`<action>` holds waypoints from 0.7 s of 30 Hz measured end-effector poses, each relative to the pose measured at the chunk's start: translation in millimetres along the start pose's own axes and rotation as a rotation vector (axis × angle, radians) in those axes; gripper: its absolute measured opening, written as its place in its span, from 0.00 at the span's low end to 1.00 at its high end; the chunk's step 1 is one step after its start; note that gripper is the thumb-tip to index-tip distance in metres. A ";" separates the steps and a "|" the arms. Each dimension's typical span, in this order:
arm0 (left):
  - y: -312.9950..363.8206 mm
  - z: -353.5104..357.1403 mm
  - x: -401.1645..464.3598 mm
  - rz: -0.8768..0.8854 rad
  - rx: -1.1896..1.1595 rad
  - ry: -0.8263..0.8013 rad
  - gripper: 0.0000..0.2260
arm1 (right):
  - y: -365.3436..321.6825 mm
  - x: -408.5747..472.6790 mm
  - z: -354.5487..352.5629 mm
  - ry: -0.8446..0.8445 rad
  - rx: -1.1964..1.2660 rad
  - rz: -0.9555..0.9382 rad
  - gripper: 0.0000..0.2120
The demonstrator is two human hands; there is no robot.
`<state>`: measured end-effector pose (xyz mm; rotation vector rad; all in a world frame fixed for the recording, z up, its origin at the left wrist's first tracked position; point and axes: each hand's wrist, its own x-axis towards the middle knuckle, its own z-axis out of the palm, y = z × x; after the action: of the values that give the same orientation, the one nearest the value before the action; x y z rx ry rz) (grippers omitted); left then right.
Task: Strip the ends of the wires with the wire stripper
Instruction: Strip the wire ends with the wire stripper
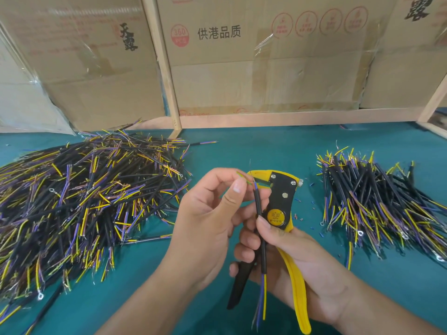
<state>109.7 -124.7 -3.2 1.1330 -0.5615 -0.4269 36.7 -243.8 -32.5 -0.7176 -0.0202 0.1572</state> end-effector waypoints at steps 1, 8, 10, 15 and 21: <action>0.1 0.1 0.2 0.009 0.024 0.014 0.07 | 0.0 -0.2 -0.3 -0.007 0.000 0.005 0.06; -1.9 -0.3 2.1 0.099 0.080 0.113 0.04 | 3.6 -0.3 0.0 -0.039 -0.030 0.016 0.05; -1.9 0.2 1.7 0.086 0.064 0.136 0.05 | 4.0 -0.4 1.1 -0.039 -0.045 0.012 0.05; -2.7 2.1 1.9 0.081 -0.004 0.220 0.05 | 4.5 -0.7 4.6 -0.029 -0.084 -0.004 0.04; 2.3 4.4 1.2 0.061 -0.022 0.211 0.10 | 6.6 1.1 3.6 0.004 -0.142 -0.051 0.05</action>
<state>108.0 -127.7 0.5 1.1210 -0.4044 -0.2562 36.6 -236.3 -34.1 -0.8580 -0.0464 0.1059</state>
